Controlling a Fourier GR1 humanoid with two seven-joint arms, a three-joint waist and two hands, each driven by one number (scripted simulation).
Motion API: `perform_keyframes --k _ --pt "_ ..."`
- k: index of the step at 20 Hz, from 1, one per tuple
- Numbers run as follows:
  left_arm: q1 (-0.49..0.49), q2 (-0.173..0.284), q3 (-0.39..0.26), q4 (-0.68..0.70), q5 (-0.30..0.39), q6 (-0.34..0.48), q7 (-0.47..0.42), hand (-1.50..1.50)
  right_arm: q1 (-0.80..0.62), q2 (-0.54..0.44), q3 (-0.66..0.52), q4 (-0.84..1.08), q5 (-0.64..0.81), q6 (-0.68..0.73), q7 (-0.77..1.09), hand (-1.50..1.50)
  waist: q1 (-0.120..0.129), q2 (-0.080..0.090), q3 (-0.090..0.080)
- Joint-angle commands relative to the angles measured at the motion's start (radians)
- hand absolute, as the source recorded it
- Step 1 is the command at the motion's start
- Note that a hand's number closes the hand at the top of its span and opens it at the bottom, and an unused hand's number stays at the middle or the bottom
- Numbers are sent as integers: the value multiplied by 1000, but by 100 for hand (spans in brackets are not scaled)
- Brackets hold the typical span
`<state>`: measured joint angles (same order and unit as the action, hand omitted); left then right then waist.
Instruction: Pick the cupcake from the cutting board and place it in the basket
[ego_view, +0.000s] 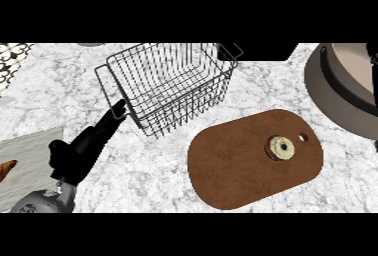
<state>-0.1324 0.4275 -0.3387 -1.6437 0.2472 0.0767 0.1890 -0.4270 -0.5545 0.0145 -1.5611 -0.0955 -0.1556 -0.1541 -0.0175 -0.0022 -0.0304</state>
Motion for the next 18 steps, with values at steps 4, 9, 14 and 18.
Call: perform_keyframes --k 4,9,14,18 --pt "-11 9 178 86 -28 129 -58 0 124 -42 -64 137 -63 81 47 150 15 6 30" --pt "-17 -38 221 164 -51 203 -101 0 190 162 -14 195 -111 141 -288 150 24 11 32" --pt "-40 -5 252 149 -43 193 -44 0 137 214 27 216 195 -313 -41 -150 21 3 28" --pt "-29 -3 273 167 -34 184 -57 0 131 56 15 114 305 -342 252 -150 -4 -6 25"
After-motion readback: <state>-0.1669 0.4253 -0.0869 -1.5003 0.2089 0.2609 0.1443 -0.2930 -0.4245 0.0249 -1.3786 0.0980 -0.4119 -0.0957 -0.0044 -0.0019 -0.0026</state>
